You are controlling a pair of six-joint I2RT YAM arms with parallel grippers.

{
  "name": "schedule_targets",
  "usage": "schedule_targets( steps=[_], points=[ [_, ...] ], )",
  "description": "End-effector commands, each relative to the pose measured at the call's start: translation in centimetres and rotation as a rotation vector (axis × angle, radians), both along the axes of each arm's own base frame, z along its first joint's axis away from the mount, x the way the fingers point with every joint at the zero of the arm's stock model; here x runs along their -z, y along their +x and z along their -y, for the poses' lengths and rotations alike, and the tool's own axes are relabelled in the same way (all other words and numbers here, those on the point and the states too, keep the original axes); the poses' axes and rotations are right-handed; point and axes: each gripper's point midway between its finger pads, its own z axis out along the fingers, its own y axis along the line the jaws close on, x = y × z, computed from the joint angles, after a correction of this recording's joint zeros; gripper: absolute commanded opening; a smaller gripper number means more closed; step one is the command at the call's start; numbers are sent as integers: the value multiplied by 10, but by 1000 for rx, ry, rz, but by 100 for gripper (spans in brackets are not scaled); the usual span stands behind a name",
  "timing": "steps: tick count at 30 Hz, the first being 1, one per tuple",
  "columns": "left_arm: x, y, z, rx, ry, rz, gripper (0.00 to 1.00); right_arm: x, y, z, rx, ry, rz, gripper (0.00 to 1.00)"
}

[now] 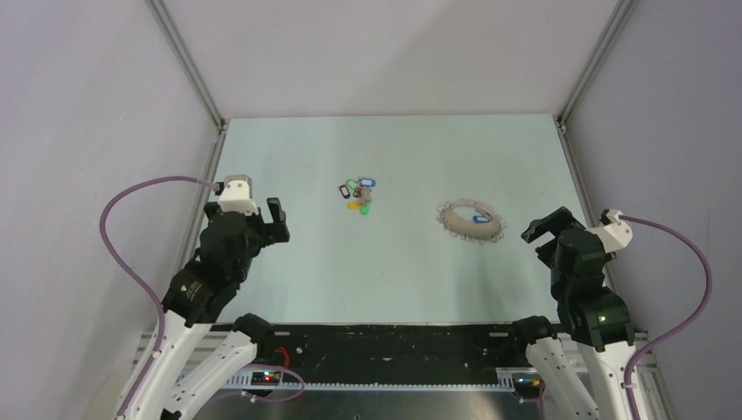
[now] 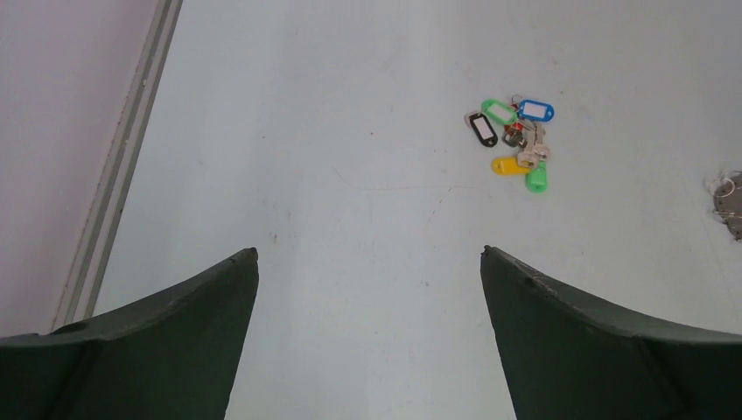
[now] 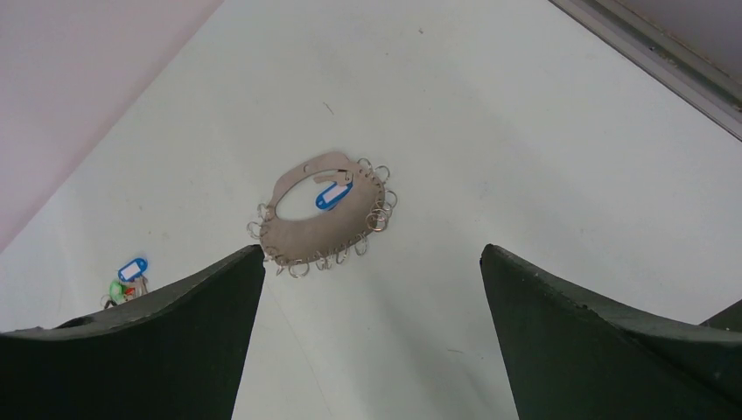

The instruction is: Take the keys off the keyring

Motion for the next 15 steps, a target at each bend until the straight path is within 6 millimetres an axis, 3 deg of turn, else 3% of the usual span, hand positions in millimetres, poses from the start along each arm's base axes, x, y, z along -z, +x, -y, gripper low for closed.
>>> schedule_targets(
  steps=[1,5,10,15],
  points=[
    [-8,3,3,8,-27,43,100,-15,1,7,59,13,39,99],
    [-7,3,4,17,-21,38,100,-8,5,5,61,31,24,99],
    [0,1,23,138,-22,11,100,7,26,-23,-90,61,25,99],
    [10,5,27,143,-23,-19,100,44,56,-44,-143,113,-77,94]
  ],
)
